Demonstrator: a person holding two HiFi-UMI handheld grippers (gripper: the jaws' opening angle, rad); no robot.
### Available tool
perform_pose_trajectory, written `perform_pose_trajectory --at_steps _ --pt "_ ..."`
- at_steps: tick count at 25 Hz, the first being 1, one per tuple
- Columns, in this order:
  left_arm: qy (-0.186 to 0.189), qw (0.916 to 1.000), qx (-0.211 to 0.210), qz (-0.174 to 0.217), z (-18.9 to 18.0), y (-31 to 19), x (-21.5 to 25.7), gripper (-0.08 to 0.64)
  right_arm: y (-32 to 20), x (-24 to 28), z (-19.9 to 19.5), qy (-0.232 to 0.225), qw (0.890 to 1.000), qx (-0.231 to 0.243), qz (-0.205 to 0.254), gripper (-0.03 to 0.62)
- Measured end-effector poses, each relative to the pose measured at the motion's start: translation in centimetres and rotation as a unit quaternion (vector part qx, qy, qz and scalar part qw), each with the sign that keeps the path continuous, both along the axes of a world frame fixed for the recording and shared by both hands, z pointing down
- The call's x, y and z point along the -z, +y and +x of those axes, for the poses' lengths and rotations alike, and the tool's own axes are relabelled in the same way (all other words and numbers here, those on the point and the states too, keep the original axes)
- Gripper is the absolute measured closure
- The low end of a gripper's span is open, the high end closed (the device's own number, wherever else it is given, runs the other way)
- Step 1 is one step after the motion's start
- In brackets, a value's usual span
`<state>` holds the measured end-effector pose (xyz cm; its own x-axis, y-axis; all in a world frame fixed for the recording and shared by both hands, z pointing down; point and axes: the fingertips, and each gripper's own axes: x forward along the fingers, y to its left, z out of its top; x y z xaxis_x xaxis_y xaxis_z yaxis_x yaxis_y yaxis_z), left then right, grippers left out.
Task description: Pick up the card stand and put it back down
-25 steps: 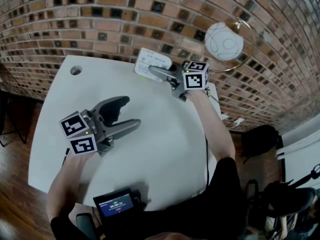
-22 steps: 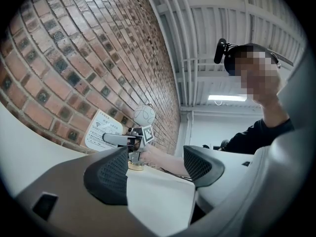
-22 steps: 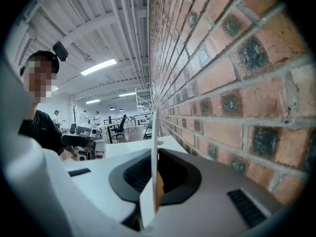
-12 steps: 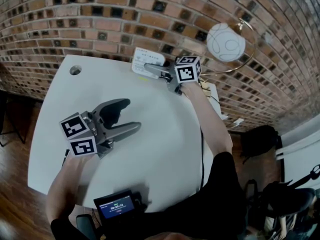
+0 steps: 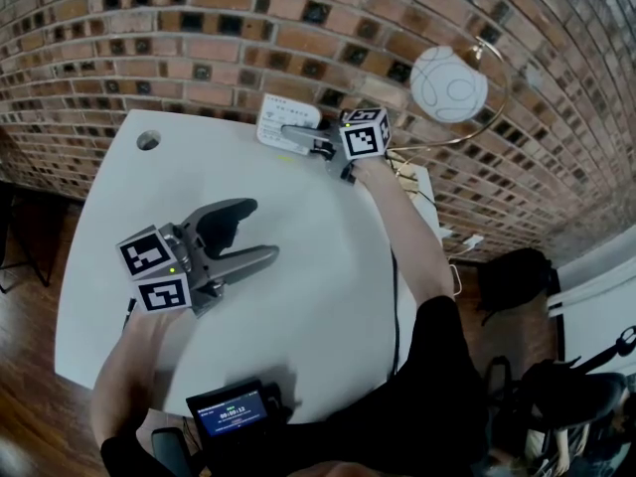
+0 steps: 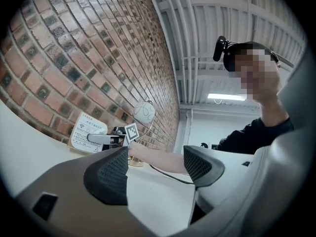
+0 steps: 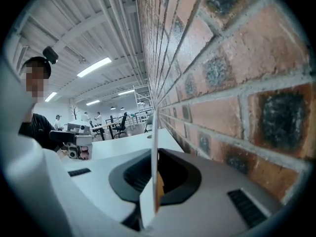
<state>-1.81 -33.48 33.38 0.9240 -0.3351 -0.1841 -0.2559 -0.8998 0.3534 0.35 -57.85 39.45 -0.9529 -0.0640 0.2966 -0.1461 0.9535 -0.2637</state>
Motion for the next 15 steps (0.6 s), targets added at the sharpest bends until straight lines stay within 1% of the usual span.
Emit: perform_pose_trajectory --at_steps 5,8,11,15 --pt "0.001 1.0 0.0 -0.002 0.0 0.0 -0.1 0.209 -0.3 -0.9 -0.4 0.008 1.0 0.008 -0.007 0.561" --pt "0.001 1.0 0.001 -0.003 0.0 -0.1 0.0 0.209 -0.3 -0.9 -0.6 0.014 1.0 0.008 0.0 0.561" --pt "0.001 1.0 0.002 -0.002 -0.1 -0.1 -0.1 0.209 -0.8 -1.6 -0.6 0.01 1.0 0.007 -0.008 0.561" --pt "-0.001 1.0 0.001 -0.001 0.0 -0.1 -0.1 0.209 -0.8 -1.7 -0.7 0.015 1.0 0.004 -0.002 0.56"
